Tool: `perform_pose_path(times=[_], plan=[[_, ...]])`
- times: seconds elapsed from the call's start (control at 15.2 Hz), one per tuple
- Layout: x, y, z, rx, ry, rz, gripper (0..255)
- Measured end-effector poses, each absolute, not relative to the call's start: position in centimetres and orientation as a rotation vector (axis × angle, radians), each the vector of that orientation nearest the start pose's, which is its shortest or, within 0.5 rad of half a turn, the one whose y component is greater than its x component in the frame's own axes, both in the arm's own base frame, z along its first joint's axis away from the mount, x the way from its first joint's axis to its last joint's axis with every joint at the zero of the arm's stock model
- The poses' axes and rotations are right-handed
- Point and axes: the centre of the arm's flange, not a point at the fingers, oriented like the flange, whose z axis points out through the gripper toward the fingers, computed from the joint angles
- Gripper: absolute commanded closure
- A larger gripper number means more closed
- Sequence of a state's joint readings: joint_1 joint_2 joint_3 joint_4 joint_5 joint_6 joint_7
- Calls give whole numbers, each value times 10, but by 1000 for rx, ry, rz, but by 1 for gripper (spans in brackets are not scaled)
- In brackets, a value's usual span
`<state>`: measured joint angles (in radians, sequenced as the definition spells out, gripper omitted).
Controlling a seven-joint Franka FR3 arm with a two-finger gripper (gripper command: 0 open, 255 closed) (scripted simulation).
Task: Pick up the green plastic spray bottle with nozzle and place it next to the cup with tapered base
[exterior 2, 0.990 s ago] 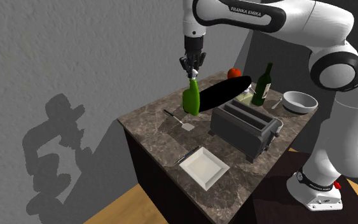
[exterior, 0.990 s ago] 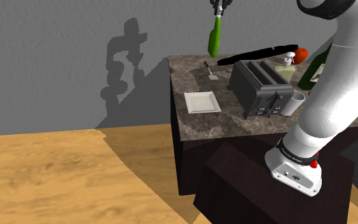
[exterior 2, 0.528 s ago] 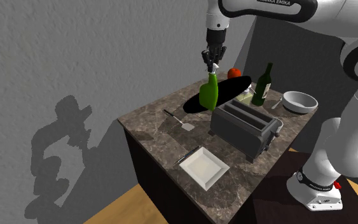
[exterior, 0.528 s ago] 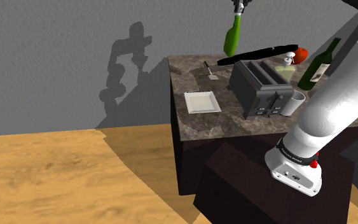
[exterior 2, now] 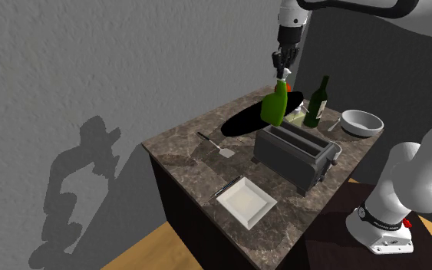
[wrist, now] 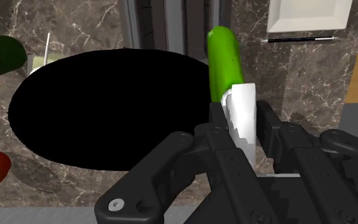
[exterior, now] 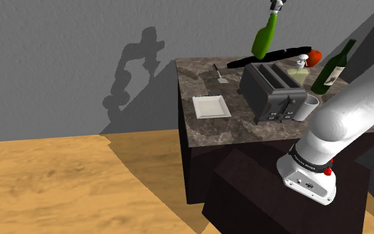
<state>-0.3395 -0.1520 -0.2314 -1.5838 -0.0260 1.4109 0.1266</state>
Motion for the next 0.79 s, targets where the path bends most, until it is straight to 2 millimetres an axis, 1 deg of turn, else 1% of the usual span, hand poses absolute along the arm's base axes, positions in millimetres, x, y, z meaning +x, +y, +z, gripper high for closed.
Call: perform_pose_path(times=[0.13, 0.2, 0.46, 0.59, 0.66, 0.79], plan=[[380, -289, 689, -2938, 1070, 34, 255], [369, -294, 690, -2938, 1069, 33, 255], [323, -309, 703, -2939, 1070, 33, 255], [298, -319, 707, -2938, 1070, 34, 255], [289, -325, 711, -2938, 1070, 34, 255], [259, -338, 715, -2938, 1071, 35, 255]])
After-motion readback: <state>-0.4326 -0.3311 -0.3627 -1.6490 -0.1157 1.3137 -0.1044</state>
